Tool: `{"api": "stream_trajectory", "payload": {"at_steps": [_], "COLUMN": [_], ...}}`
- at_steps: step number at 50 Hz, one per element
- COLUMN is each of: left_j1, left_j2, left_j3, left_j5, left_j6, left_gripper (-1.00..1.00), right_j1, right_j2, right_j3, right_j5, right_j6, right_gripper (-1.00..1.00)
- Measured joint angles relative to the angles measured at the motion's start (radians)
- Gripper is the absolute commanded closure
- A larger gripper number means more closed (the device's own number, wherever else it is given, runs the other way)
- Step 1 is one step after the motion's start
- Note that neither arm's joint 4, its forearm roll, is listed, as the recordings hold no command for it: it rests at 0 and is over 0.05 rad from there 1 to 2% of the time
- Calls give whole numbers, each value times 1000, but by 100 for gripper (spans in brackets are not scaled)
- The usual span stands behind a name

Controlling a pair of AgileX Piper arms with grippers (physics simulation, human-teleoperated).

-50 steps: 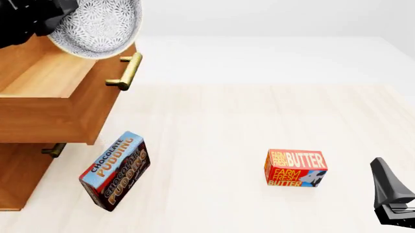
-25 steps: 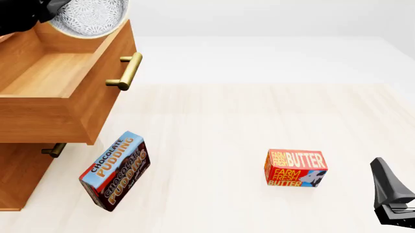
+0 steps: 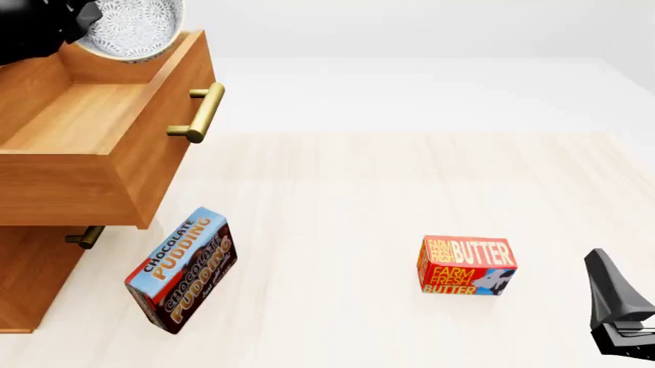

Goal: Put the bowl in the top drawer of the cabinet.

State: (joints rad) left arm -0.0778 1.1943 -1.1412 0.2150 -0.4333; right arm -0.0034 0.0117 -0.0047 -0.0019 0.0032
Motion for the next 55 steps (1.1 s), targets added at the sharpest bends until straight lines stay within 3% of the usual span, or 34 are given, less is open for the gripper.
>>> {"api": "stream_trajectory", "payload": {"at_steps": [24, 55], "left_j1": [100, 145], "left_j2": [41, 34], "left_j3": [30, 115], "left_j5": [-27, -49], "left_j6": [-41, -54], "left_gripper": [100, 100], "right_j1": [0, 0], "right_j2": [0, 0], "right_j3": [0, 0], "right_j5": [0, 0], "right_j6": [0, 0], "right_gripper": [-100, -100]}}
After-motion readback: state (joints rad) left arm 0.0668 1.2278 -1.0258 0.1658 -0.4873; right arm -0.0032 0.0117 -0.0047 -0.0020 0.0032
